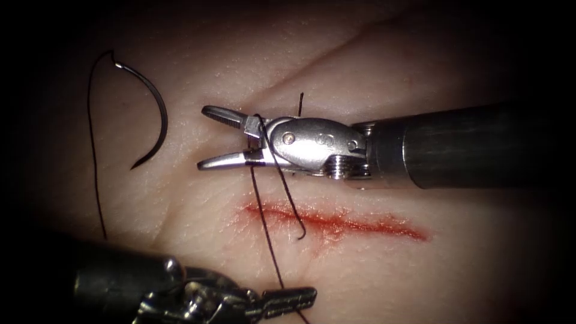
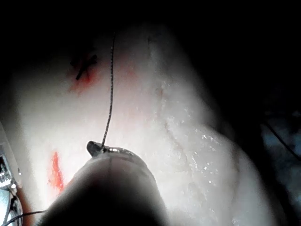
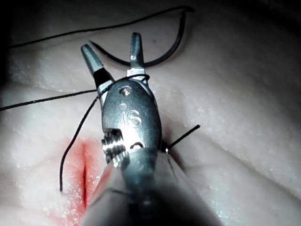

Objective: Wound Closure

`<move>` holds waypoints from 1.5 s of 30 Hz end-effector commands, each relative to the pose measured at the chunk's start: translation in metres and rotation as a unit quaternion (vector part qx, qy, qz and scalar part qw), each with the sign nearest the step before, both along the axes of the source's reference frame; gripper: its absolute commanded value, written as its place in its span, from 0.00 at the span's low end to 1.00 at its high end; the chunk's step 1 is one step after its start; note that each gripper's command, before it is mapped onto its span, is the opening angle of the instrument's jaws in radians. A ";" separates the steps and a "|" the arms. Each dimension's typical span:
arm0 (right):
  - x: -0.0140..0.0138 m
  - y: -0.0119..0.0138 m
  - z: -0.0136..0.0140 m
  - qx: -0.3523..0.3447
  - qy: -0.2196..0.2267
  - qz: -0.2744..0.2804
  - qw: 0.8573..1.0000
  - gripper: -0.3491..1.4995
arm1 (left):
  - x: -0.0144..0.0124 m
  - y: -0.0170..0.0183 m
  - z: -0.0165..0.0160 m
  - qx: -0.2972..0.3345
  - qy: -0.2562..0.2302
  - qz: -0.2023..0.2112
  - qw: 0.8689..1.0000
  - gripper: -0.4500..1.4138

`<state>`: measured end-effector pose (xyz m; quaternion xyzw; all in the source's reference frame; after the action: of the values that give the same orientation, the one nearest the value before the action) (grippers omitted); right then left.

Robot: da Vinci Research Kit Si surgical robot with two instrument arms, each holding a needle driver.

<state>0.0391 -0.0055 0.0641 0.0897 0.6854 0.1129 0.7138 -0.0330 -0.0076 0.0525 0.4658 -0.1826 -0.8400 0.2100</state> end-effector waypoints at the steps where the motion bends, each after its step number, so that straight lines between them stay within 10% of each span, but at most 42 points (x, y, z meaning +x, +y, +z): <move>1: 0.0005 -0.0010 0.0004 -0.005 -0.010 -0.015 1.000 0.84 | 0.0000 0.0001 0.0002 -0.002 0.000 0.003 1.000 0.00; 29: -0.0015 -0.0045 0.0020 -0.027 -0.057 -0.091 0.994 0.73 | 0.0039 0.0083 -0.0047 -0.074 -0.021 0.109 0.991 0.00; 45: -0.0021 -0.0060 0.0020 -0.013 -0.024 -0.144 0.989 0.67 | 0.0063 0.0159 -0.0023 -0.100 -0.065 0.132 0.984 0.00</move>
<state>0.0364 -0.0110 0.0656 0.1752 0.6490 0.0013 0.7404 -0.0261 0.0087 0.0498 0.5173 -0.2199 -0.7484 0.3521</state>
